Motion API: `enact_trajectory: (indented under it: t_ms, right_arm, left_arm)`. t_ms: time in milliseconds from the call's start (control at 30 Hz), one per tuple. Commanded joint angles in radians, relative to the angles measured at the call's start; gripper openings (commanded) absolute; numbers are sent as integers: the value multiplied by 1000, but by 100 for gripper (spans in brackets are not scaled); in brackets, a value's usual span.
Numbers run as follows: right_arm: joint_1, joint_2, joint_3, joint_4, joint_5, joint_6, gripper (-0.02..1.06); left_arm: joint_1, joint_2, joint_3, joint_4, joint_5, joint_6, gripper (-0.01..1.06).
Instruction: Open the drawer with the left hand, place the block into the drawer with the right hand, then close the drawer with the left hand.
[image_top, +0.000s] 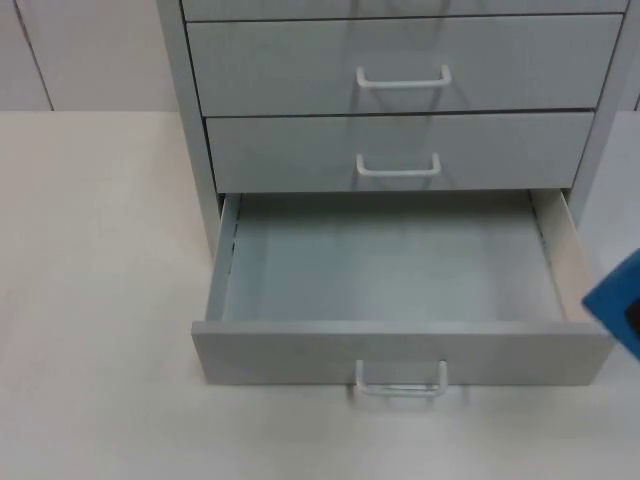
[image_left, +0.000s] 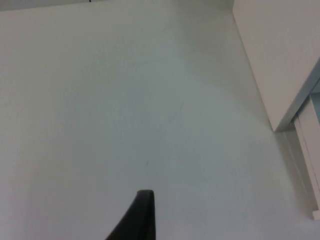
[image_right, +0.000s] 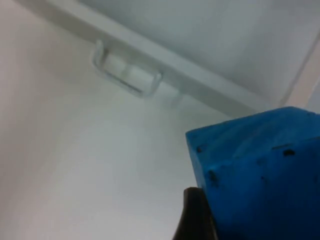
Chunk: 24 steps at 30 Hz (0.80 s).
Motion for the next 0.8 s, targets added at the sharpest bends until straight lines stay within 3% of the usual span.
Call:
enact_trajectory:
  t_ms: [0, 267, 467, 633, 767]
  right_arm:
    - [4, -34, -2, -16, 6, 21, 0]
    - [4, -40, -2, -77, -15, 98, 0]
    - [4, -28, -2, -125, -163, 221, 0]
    - [4, 102, -2, -285, -248, 388, 0]
    - [4, 223, -28, -335, -309, 447, 0]
  left_arm:
    - [4, -8, 5, -13, -6, 0, 105]
    - [4, -8, 5, -19, -6, 0, 105]
    - [4, -8, 5, -21, -7, 0, 105]
    - [4, -8, 5, -21, -7, 0, 105]
    - [4, -8, 5, -21, -7, 0, 105]
